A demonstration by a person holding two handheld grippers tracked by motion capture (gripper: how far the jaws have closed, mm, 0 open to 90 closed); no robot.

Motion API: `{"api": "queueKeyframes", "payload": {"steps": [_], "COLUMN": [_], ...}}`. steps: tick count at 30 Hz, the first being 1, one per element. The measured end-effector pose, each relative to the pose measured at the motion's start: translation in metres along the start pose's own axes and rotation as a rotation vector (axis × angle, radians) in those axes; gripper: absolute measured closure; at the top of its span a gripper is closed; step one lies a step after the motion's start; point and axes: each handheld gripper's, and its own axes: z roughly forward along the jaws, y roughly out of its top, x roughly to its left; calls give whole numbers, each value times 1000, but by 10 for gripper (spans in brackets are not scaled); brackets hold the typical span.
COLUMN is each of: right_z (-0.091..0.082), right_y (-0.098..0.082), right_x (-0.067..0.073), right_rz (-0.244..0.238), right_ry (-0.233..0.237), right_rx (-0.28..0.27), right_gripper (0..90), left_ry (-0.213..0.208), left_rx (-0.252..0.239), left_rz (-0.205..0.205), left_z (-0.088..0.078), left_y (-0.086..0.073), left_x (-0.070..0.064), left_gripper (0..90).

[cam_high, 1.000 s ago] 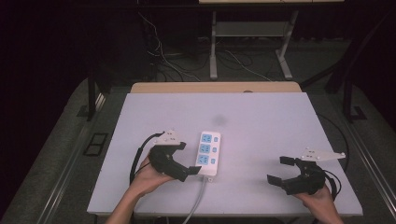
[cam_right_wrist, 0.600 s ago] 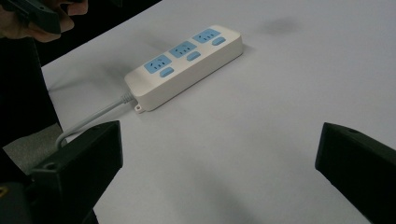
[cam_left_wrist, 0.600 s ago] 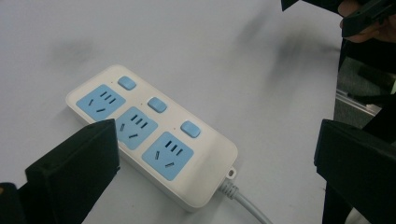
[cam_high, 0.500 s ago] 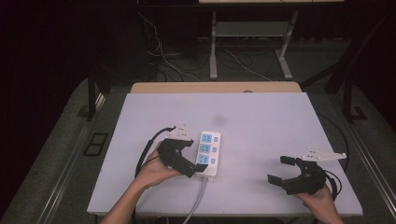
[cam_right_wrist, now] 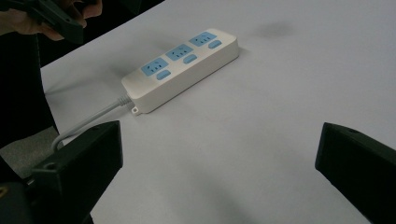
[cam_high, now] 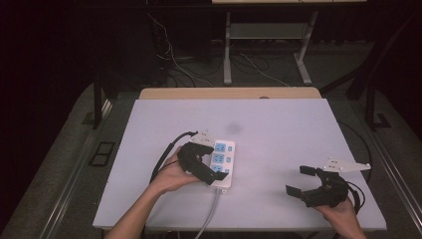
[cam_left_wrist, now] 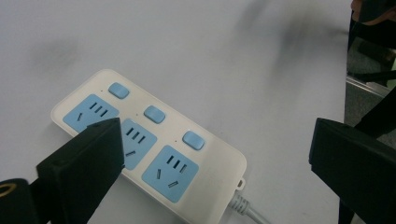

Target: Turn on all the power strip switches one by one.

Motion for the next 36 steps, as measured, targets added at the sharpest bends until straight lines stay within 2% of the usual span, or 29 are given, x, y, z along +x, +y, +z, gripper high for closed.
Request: {"api": "queueKeyframes", "payload": {"steps": [5,11,12,14,17,18,21,22,23,28,36], "right_z": [0,0,0,1,2,2,2,2,2,2,3], "right_y": [0,0,0,0,0,0,0,0,0,-1,-1], "right_x": [0,-1,-1,-1,-1,-1,-1,-1,-1,-1,-1], "right_rz": [-1,2,-2,-1,-4,-4,-3,-3,-3,-5,-7], "right_ry": [-1,-4,-12,-14,-16,-16,-14,-14,-14,-19,-21], "right_rx": [-1,1,5,7,13,13,13,14,14,18,20], "right_gripper": [5,6,6,5,5,5,5,6,6,5,6], "left_ry": [-2,18,20,18,16,16,11,7,2,-17,-35], "left_rx": [16,25,28,30,42,48,58,58,61,69,103], "left_rz": [0,5,7,5,8,9,15,21,24,15,17], "left_z": [6,12,13,14,17,18,21,22,23,26,34], "left_y": [1,2,2,2,1,1,1,1,1,1,-1], "left_x": [3,5,6,6,7,7,6,6,6,9,14], "left_gripper": [85,251,308,337,460,460,561,653,653,874,893]}}
